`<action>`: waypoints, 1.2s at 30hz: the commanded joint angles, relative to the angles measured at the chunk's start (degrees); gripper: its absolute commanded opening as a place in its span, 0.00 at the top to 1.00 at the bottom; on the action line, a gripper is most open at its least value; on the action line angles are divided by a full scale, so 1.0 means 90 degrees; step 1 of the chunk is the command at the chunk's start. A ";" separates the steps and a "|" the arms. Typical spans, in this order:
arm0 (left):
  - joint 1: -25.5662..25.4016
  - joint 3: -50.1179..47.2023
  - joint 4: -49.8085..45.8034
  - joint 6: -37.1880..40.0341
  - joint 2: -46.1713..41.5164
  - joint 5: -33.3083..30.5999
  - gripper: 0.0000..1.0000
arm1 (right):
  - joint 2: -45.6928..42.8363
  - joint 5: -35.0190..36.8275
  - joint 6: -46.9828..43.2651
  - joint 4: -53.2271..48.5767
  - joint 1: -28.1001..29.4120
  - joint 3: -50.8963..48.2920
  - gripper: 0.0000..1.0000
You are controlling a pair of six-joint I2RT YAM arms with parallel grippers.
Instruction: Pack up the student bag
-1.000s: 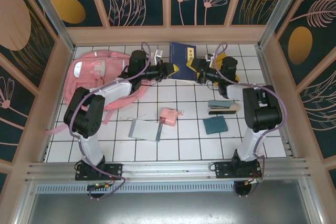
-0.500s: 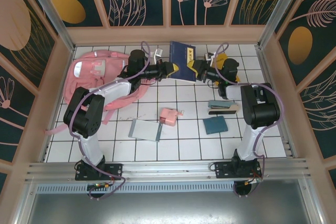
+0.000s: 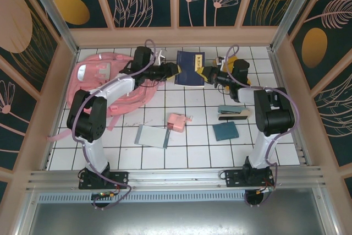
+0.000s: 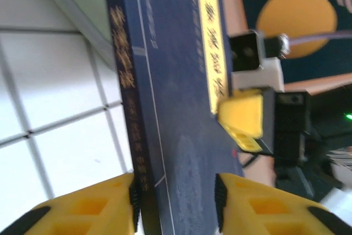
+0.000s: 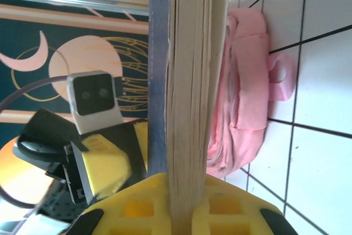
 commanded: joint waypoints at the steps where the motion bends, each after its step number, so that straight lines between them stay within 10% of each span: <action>1: 0.0310 0.0510 -0.1676 0.1109 -0.0006 -0.1557 0.55 | -0.0334 0.0380 -0.0748 -0.0665 0.0067 0.0210 1.00; 11: 0.0409 0.1400 -0.3999 0.2339 0.0789 -0.5717 0.52 | -0.0187 0.0589 -0.0983 -0.1009 0.0292 0.0457 1.00; 36: 0.0402 0.1593 -0.4223 0.2667 0.1642 -0.6374 0.47 | -0.0010 0.1104 -0.1511 -0.1541 0.0637 0.0802 1.00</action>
